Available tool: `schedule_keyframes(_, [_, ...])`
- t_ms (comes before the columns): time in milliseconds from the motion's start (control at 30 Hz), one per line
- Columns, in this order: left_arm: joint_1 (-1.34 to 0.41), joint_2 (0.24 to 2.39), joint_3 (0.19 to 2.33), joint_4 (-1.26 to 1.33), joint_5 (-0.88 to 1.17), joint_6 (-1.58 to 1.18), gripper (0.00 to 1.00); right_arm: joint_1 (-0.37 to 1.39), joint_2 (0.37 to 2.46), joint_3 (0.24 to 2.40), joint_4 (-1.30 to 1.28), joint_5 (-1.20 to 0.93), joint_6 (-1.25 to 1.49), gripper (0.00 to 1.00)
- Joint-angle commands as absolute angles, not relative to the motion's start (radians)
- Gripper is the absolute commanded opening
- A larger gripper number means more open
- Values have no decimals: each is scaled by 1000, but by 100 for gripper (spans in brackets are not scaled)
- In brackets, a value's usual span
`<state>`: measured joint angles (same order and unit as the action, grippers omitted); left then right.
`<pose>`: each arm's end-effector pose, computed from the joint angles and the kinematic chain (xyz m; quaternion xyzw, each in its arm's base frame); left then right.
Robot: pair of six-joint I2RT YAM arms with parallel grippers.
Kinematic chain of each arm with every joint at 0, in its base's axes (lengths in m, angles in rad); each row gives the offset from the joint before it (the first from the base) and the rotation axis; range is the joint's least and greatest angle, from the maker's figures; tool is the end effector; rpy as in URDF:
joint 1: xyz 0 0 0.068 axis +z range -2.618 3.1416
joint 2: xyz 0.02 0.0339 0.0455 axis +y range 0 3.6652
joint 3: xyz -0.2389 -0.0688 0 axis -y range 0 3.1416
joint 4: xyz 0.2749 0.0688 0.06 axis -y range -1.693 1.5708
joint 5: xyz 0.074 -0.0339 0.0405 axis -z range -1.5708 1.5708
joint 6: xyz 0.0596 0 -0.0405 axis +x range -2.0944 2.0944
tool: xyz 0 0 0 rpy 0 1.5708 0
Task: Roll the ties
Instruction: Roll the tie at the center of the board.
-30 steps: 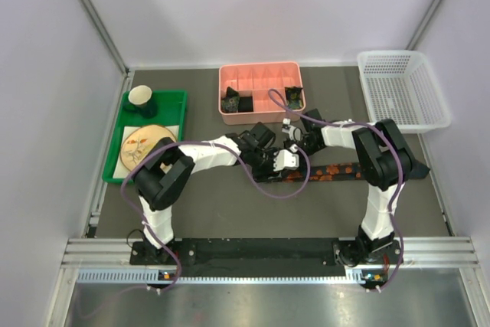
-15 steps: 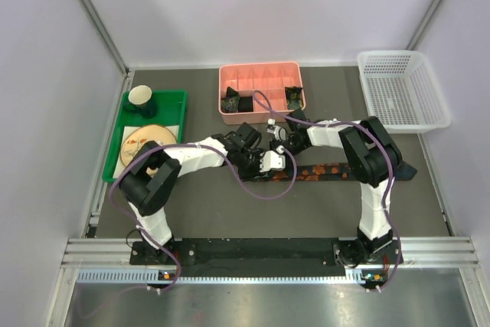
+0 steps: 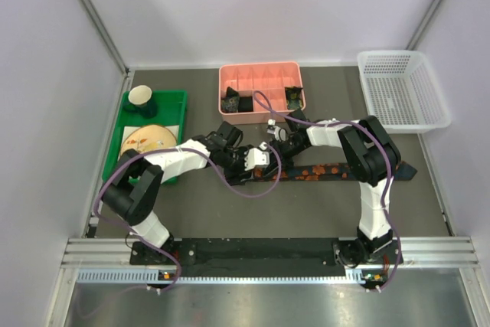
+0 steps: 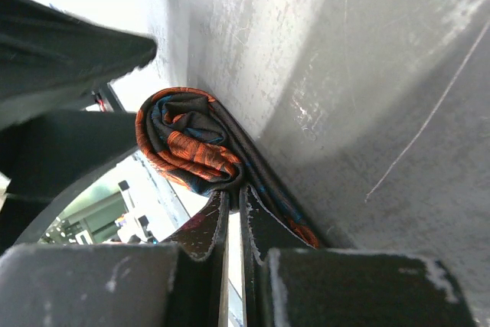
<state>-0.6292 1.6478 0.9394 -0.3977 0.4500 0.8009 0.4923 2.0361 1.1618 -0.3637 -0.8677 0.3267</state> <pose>0.2624 -0.2230 0.1043 0.6607 0.6826 -0.1971 0.2422 0.3190 0.2227 0.0483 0.1434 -0.8860 -0.4401 0.0272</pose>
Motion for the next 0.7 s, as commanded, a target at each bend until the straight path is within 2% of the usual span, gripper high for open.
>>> schedule_keyframes(0, [-634,1598,933,-310,548,836,68,492,2079,1163,-387,-735,295,0])
schedule_keyframes(200, [-637,1650,957,-287,564,848,68,494,2085,1166,-399,-730,287,0])
schedule_keyframes(500, [-656,1703,1003,-334,575,880,61,492,2091,1167,-403,-726,281,0])
schedule_keyframes(633, [-663,1704,1031,-356,571,871,50,492,2094,1164,-402,-722,281,0])
schedule_keyframes(667, [-664,1700,1032,-356,575,865,44,492,2095,1166,-405,-719,282,0])
